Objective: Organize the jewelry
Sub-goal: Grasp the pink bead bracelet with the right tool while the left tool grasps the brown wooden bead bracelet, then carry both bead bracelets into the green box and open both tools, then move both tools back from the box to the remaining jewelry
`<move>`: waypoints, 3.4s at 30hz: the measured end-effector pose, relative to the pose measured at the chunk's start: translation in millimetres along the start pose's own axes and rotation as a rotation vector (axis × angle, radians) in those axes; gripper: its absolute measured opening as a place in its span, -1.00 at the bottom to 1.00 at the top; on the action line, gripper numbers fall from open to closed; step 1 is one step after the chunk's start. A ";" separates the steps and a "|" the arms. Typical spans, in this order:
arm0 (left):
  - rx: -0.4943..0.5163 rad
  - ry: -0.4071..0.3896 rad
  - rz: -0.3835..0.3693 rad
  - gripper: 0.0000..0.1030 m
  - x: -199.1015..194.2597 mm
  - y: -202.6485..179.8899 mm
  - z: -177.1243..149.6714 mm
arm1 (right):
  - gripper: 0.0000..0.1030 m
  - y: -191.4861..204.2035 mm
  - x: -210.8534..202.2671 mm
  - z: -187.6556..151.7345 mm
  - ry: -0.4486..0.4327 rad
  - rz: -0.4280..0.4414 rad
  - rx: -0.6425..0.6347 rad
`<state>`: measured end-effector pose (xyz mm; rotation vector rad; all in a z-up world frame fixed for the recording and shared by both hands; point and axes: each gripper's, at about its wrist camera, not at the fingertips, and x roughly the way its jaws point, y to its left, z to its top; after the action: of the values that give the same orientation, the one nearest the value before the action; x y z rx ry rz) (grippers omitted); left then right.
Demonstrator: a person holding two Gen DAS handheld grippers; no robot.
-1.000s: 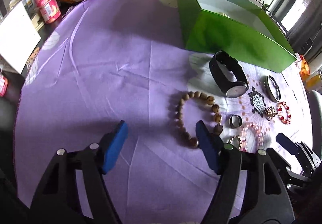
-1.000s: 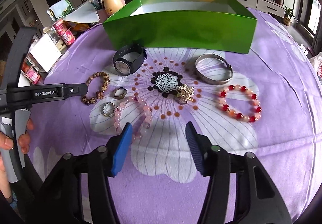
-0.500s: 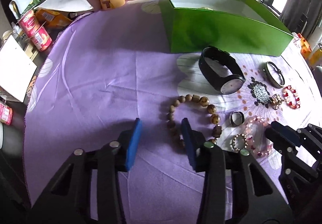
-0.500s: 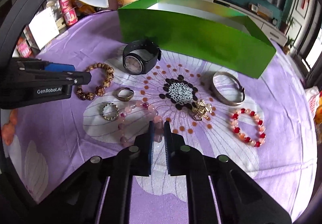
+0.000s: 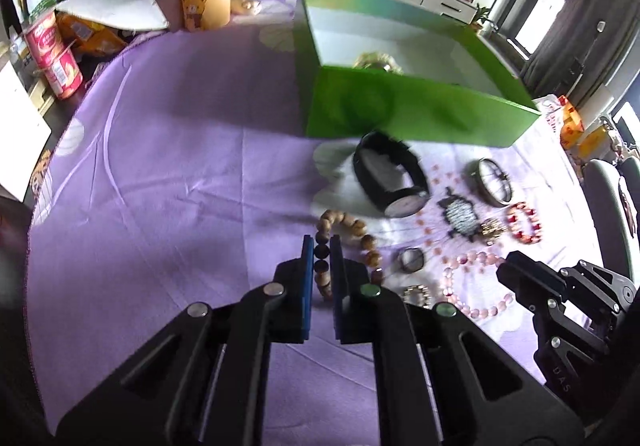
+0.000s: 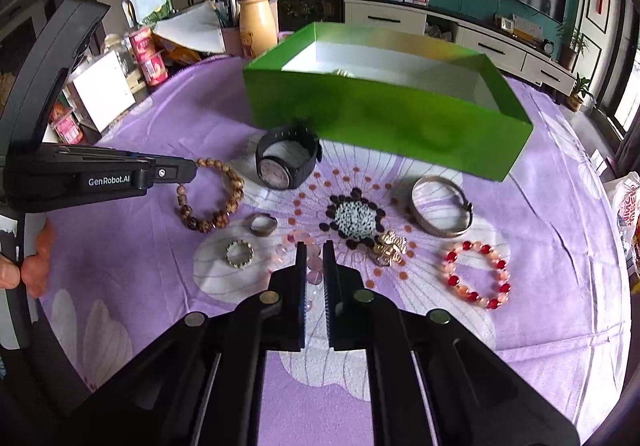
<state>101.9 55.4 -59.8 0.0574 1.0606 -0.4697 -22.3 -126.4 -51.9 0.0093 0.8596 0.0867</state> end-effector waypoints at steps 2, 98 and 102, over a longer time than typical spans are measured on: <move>0.004 -0.010 -0.014 -0.86 -6.3 -3.9 3.6 | -0.86 -0.1 -5.8 2.2 -0.013 0.005 0.001; -0.046 -0.107 0.013 0.02 12.1 -36.5 170.3 | -0.37 -113.1 41.9 131.5 -0.047 0.029 0.271; -0.029 -0.115 0.021 0.17 -9.9 -32.7 136.1 | -0.25 -104.7 13.8 103.2 -0.061 0.041 0.245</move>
<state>197.3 -7.0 22.0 0.0159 0.9533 -0.4332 72.4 -226.9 0.5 0.2582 0.8049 0.0194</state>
